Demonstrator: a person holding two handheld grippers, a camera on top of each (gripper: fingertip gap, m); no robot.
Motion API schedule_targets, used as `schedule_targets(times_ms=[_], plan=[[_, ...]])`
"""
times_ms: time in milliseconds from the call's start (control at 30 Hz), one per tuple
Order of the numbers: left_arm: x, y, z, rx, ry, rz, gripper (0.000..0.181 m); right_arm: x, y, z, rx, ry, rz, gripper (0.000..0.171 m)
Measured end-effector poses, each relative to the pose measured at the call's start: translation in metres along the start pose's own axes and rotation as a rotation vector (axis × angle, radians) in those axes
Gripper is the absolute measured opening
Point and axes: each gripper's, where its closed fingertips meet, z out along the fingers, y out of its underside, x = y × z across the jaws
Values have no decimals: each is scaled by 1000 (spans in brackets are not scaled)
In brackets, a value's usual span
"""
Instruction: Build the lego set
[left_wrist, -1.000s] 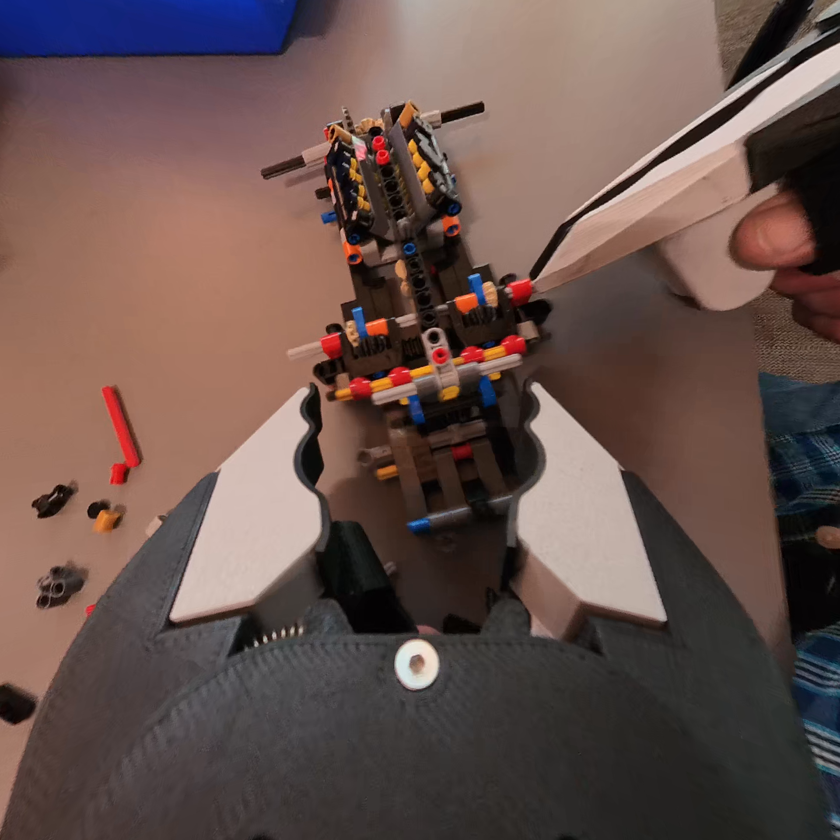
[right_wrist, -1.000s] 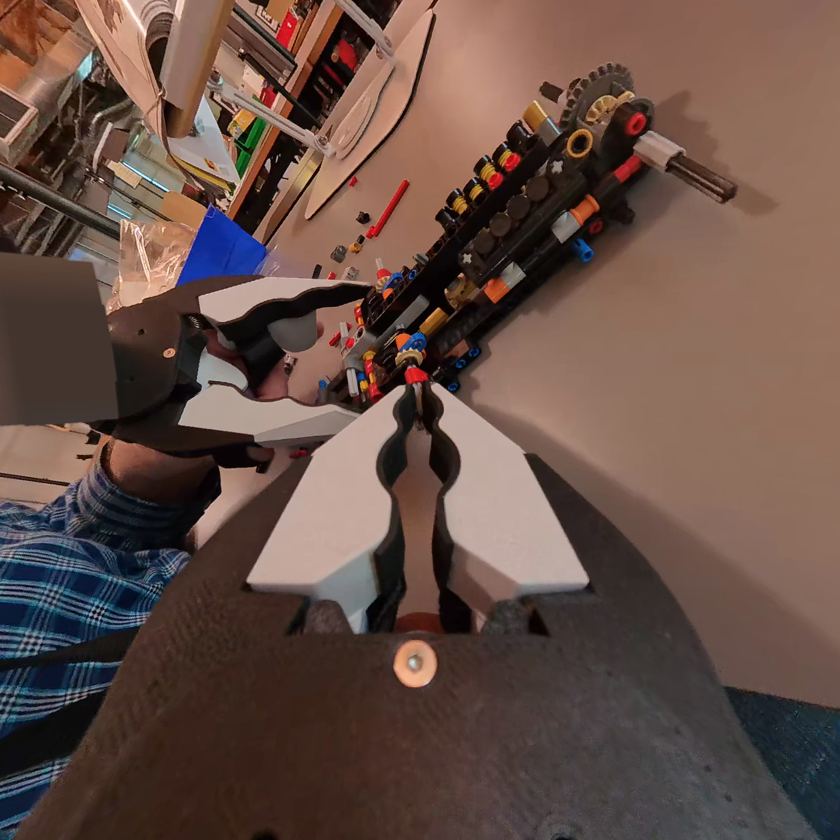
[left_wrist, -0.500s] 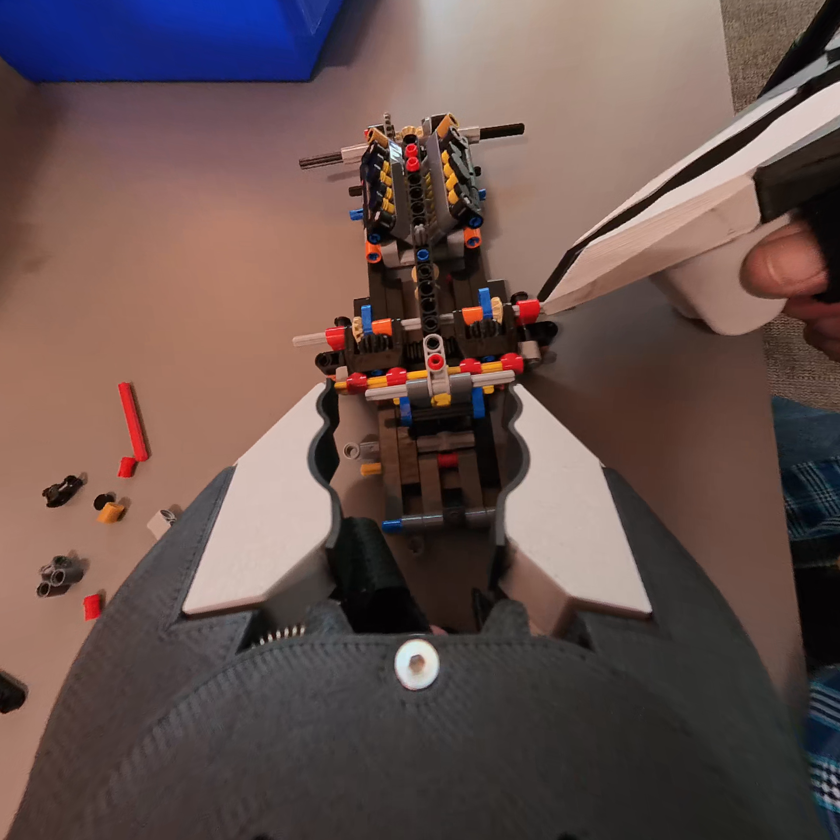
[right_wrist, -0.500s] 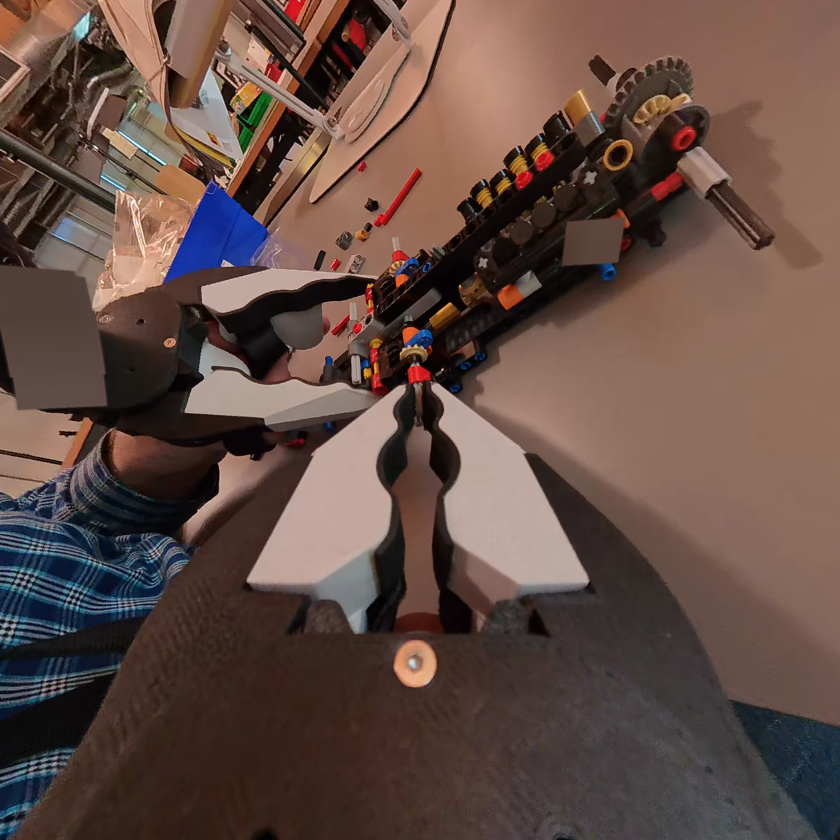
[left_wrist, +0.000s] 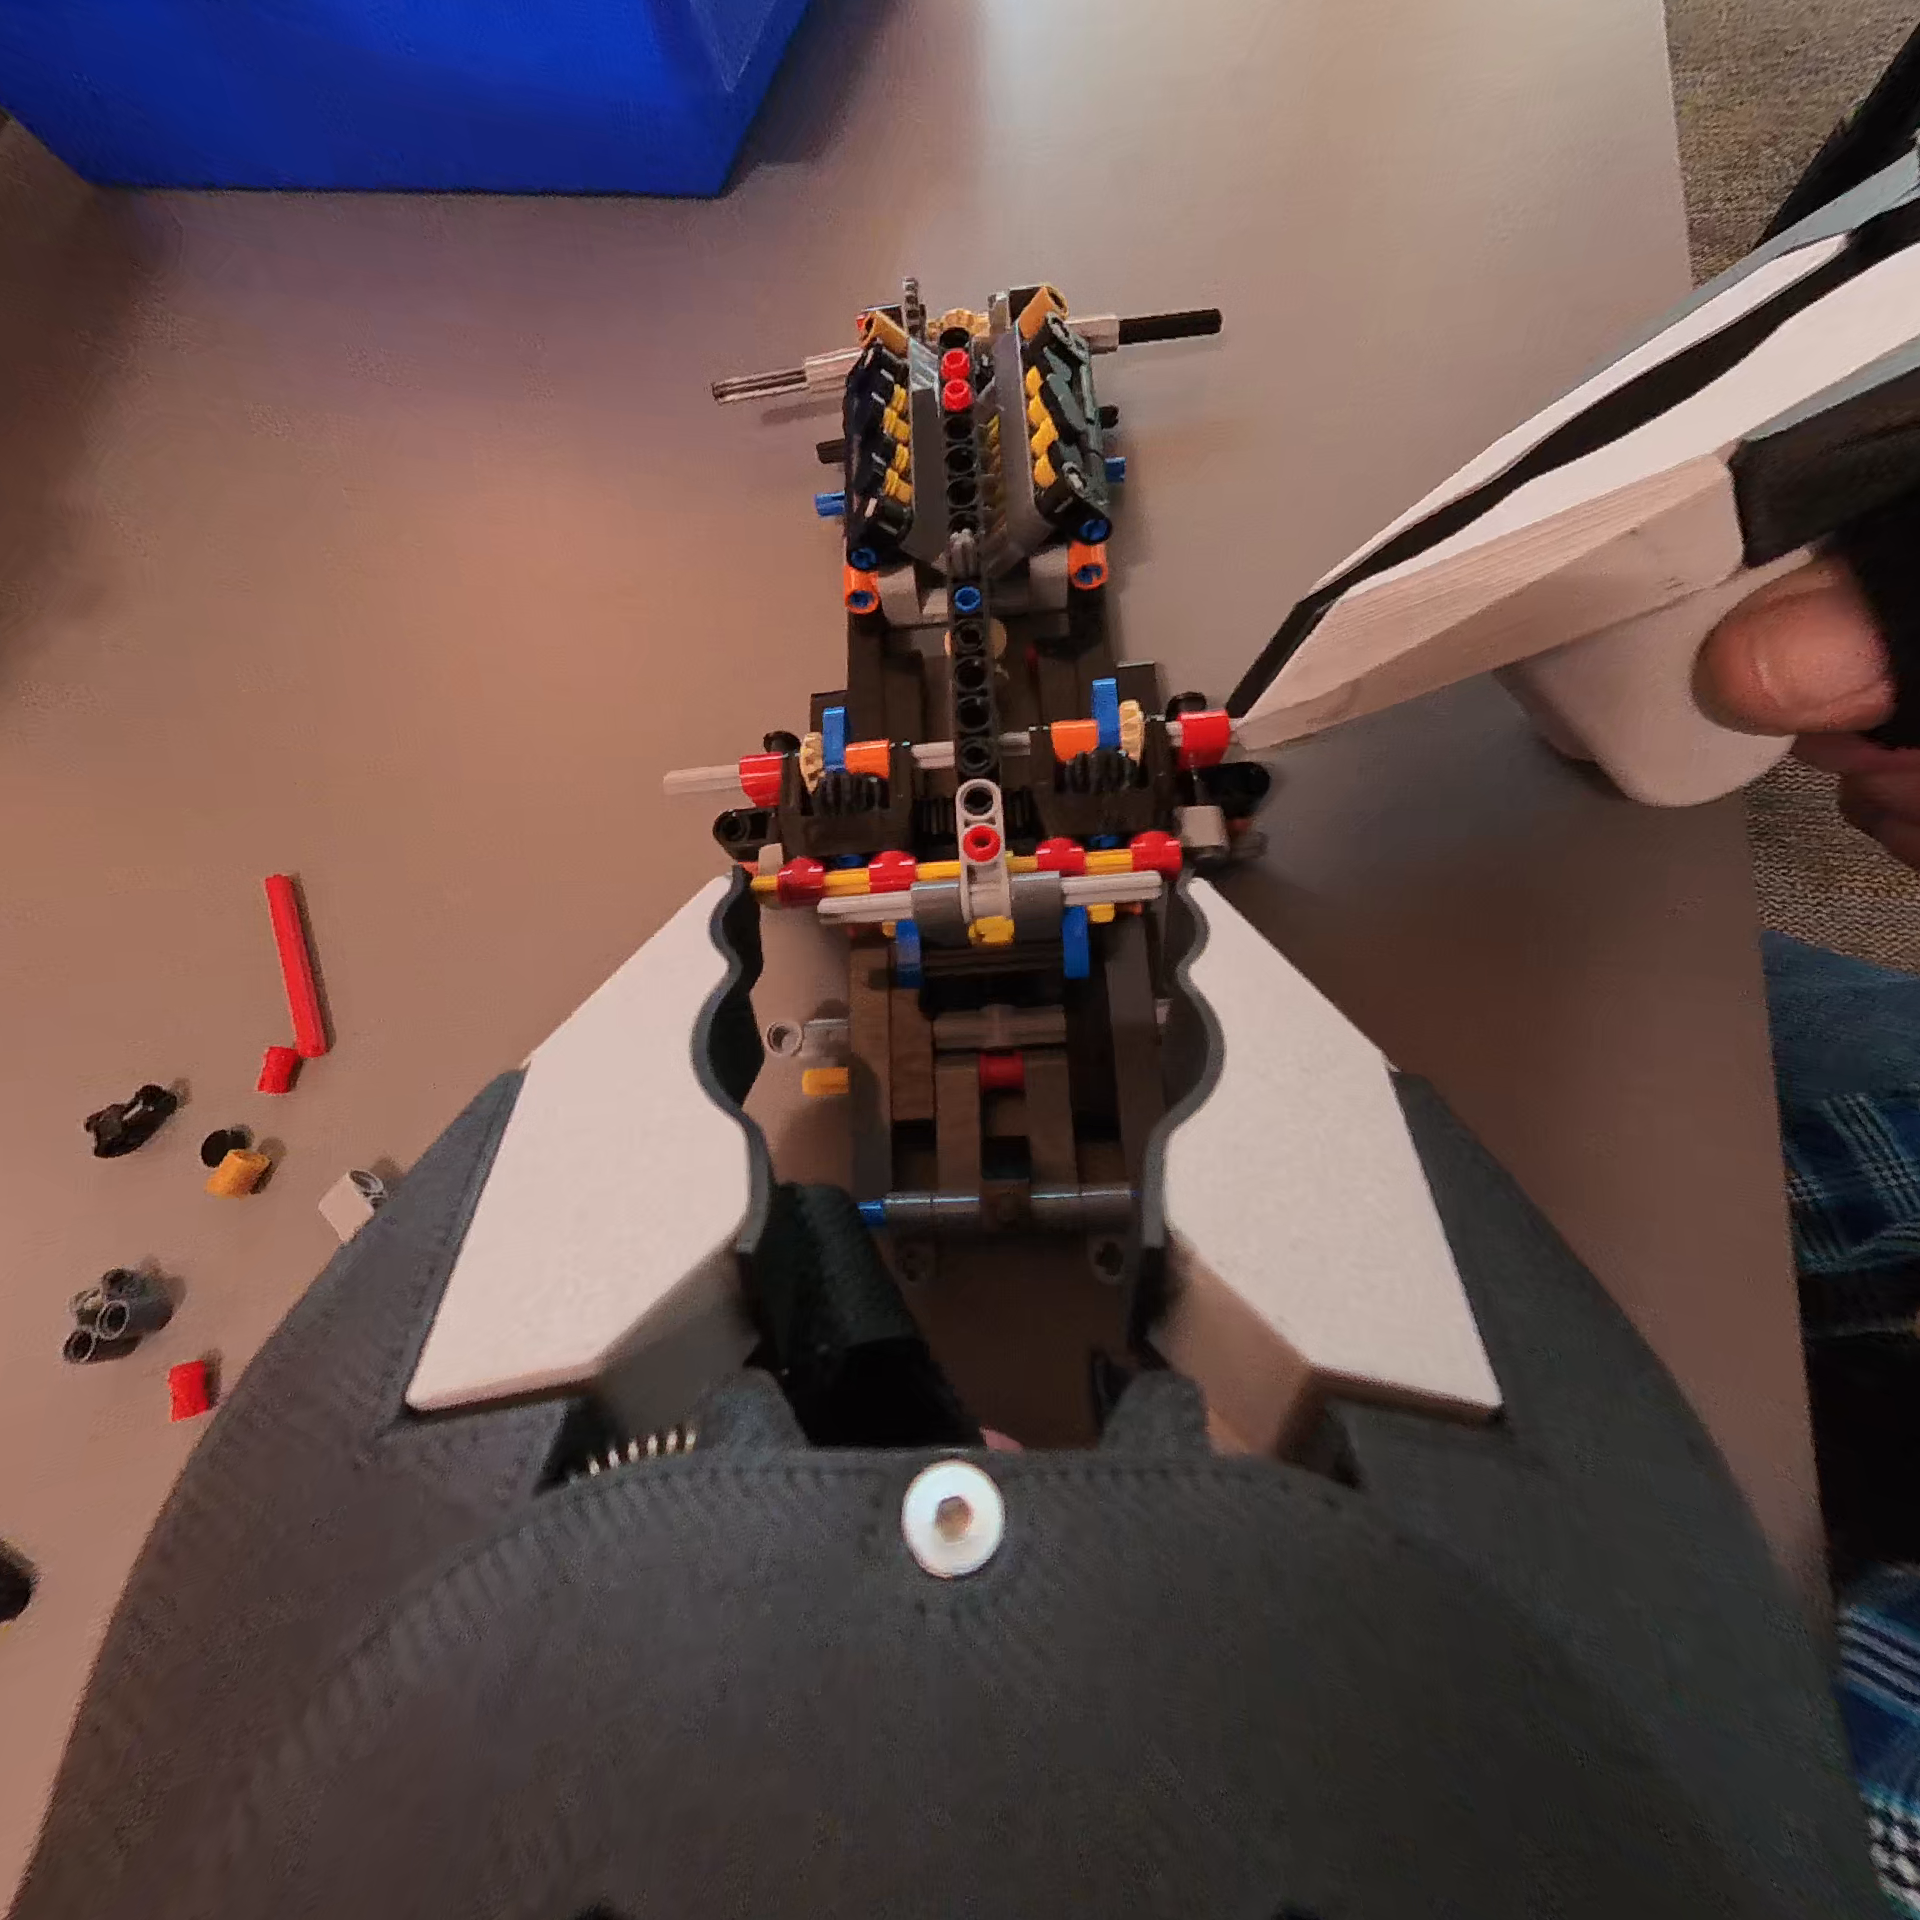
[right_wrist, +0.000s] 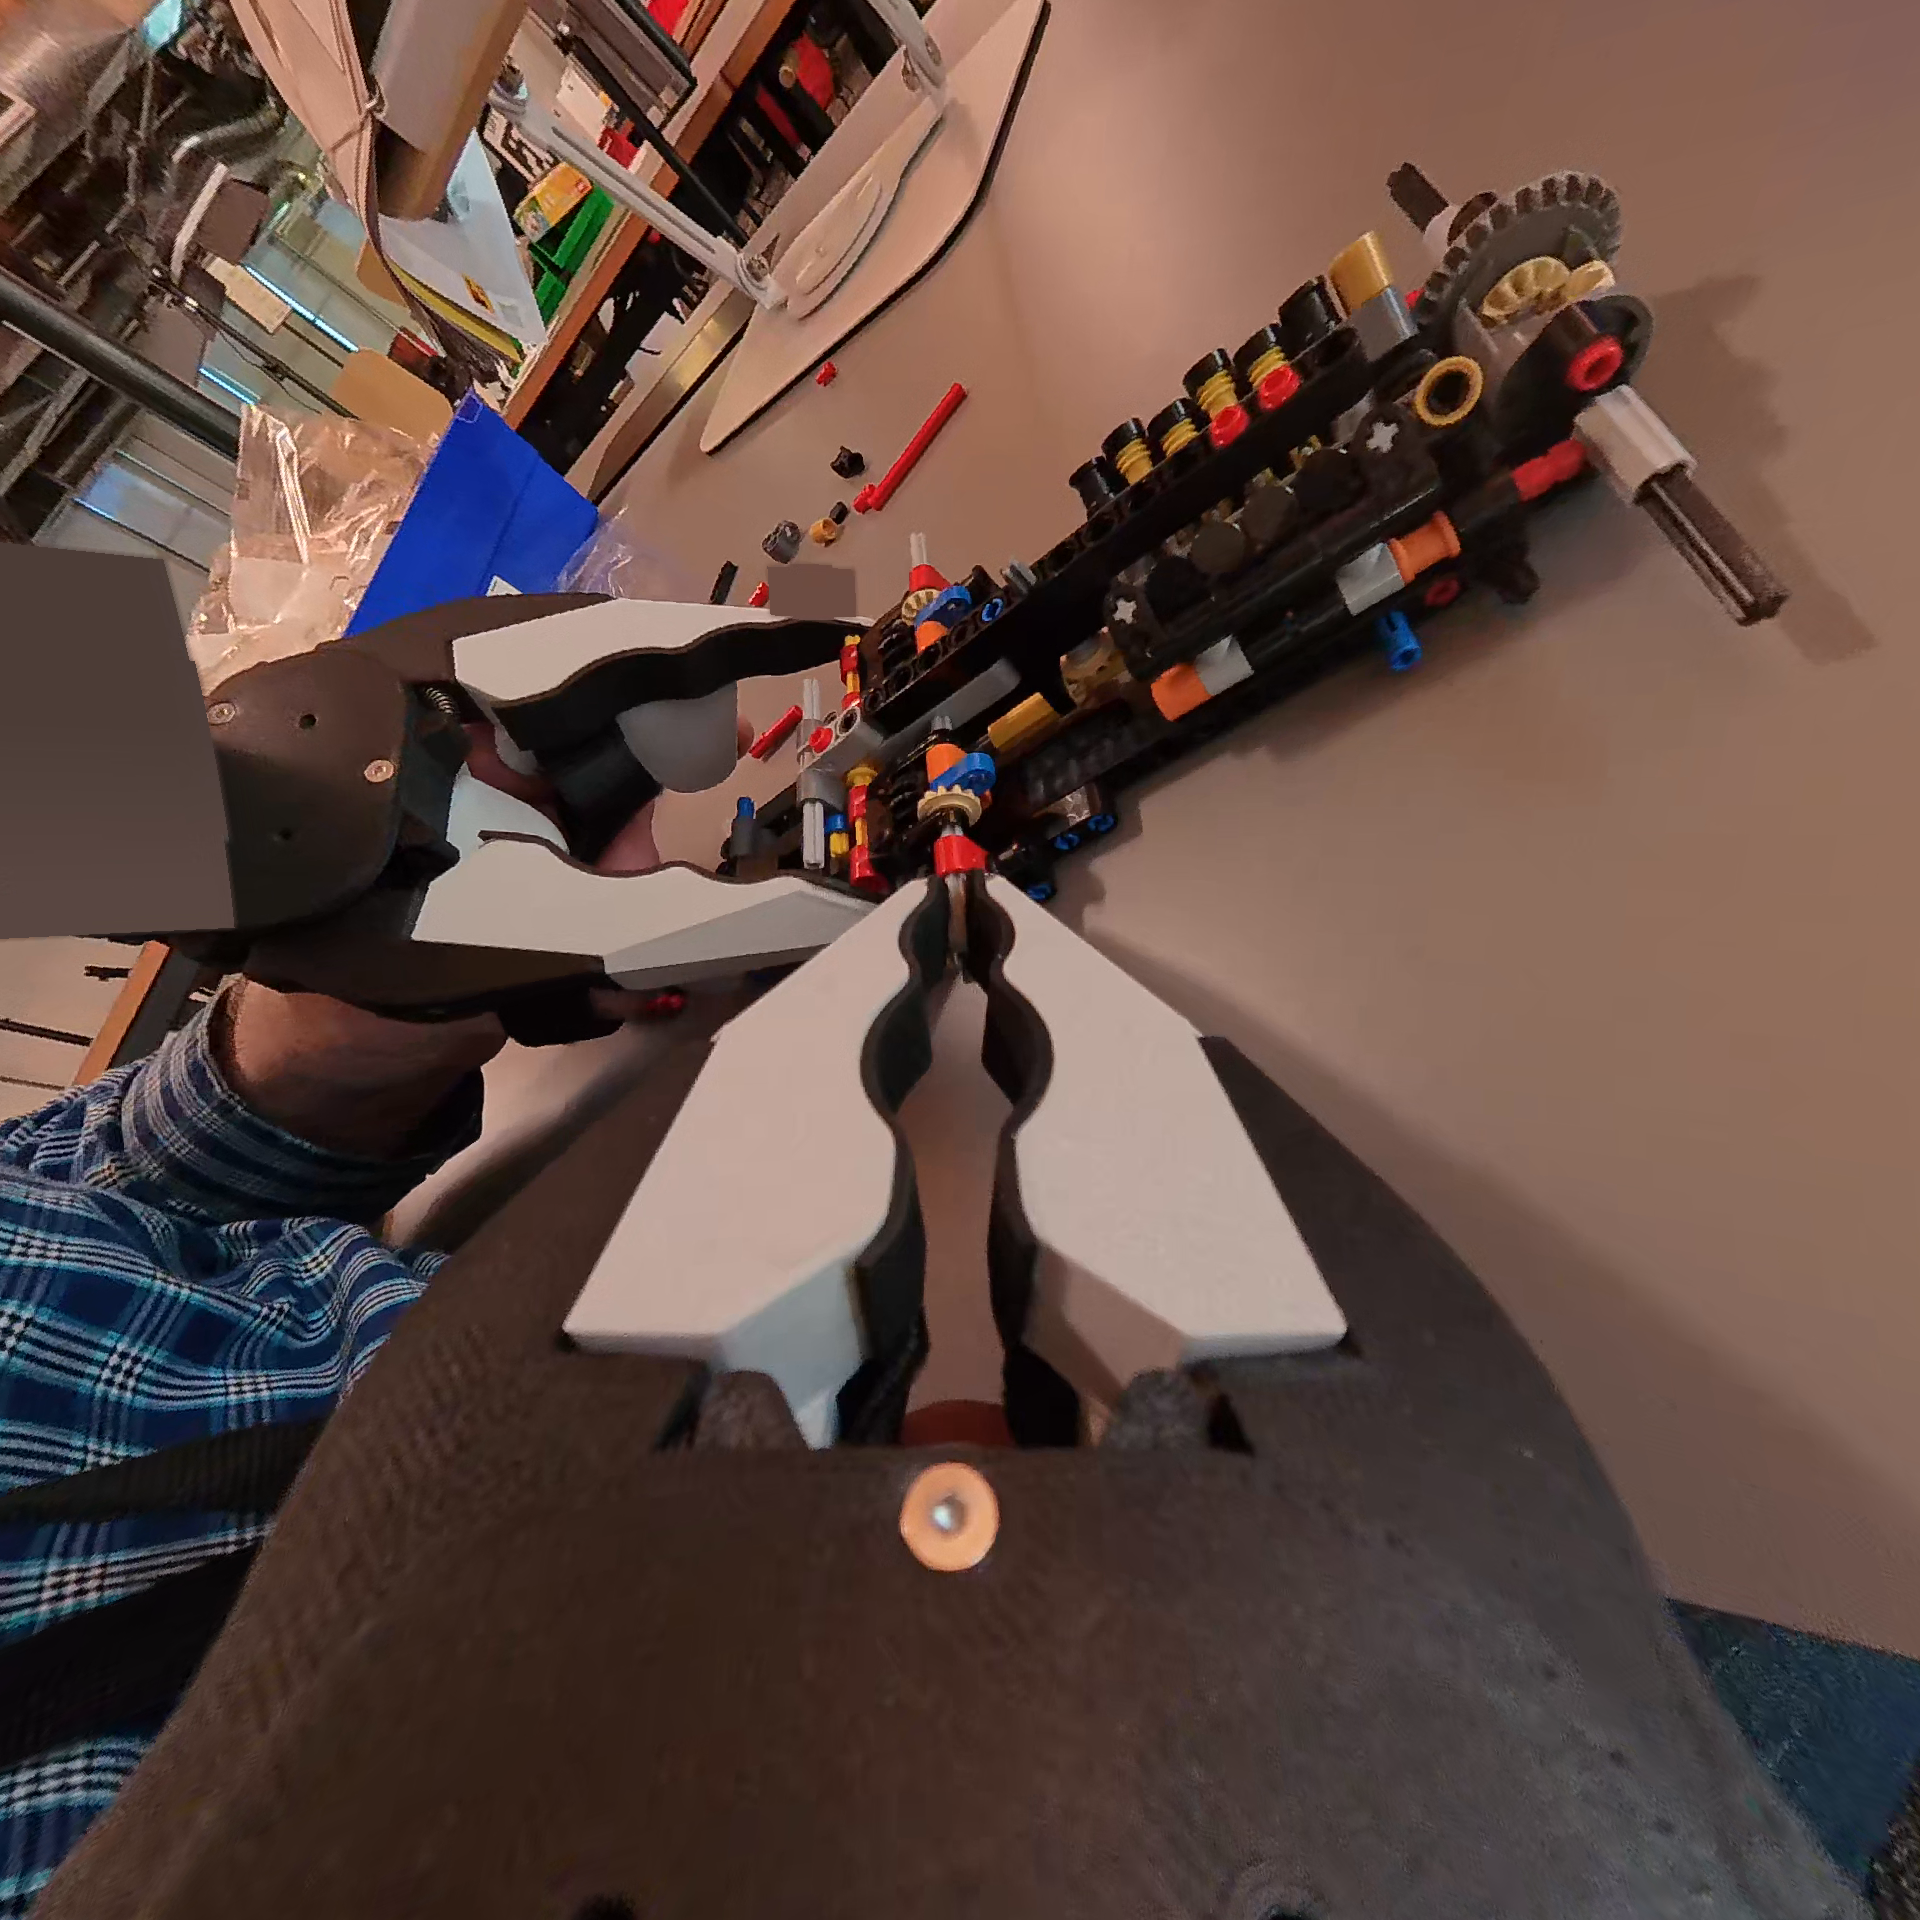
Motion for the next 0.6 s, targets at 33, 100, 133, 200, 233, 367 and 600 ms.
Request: schedule_targets(times_ms=[33,100,133,200,233,367,600], plan=[[0,0,0,0,-3,0,76,0,0,0,0,1,-4,0],[-2,1,-1,-1,-7,1,75,0,0,0,-4,3,-14,0],[-3,1,-1,-1,-6,0,75,0,0,0,-5,4,-17,0],[-2,1,-1,-2,-1,-3,73,0,0,0,-7,5,-22,0],[-2,1,-2,-1,-3,2,72,0,0,0,-7,7,-24,0],[-3,2,-3,1,-3,21,67,0,0,1,-10,14,-39,0],[-2,0,-1,6,6,29,69,1,-3,0,-8,29,-91,1]])
